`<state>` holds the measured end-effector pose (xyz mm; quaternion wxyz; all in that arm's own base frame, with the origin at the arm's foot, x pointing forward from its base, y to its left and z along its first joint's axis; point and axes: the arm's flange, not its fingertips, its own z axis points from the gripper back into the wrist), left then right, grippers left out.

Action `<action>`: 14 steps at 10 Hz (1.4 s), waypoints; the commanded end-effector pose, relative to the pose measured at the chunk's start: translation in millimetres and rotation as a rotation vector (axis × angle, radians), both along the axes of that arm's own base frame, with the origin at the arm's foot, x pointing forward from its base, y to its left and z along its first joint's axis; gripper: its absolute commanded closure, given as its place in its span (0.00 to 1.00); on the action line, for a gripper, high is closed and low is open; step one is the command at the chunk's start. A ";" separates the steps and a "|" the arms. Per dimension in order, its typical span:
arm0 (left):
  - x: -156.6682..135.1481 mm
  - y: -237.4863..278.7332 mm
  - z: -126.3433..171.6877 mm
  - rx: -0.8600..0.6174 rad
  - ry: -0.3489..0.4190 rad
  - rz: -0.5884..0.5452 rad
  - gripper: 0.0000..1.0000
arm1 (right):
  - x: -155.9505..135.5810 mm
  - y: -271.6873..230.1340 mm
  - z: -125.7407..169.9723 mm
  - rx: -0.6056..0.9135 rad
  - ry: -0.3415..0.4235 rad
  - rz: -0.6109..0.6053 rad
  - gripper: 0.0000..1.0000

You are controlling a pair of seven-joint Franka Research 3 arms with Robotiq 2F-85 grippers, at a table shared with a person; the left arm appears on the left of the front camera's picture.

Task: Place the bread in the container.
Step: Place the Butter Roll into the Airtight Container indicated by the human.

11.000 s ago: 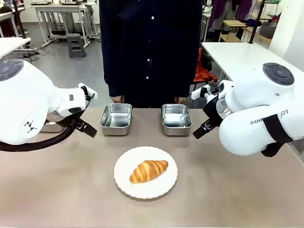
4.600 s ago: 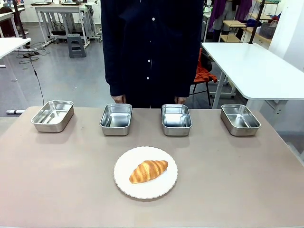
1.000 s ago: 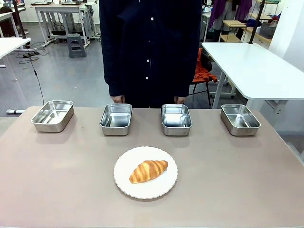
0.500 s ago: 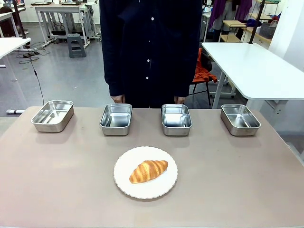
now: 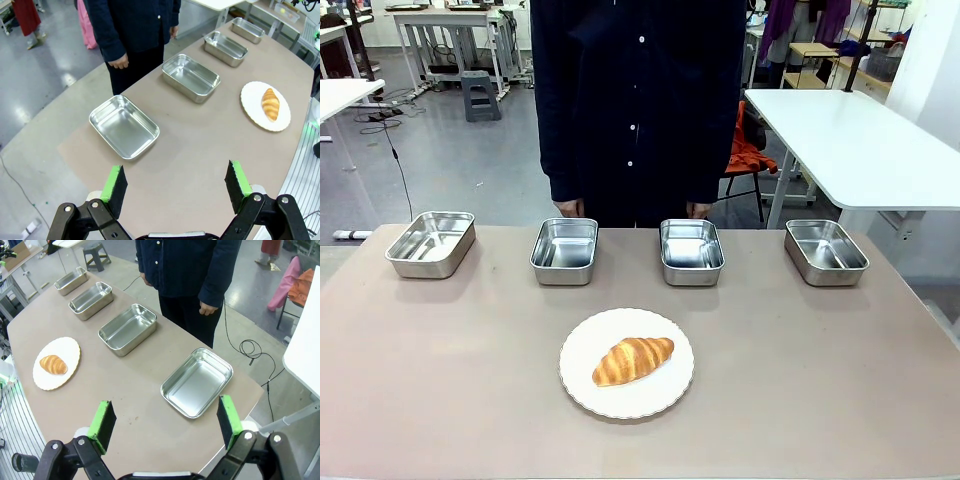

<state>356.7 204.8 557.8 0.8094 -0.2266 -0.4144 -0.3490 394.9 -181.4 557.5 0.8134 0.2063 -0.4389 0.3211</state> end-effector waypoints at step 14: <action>0.0 -0.2 0.0 -0.003 -0.005 -0.006 0.00 | 2.8 0.9 0.6 0.016 -0.022 0.005 0.00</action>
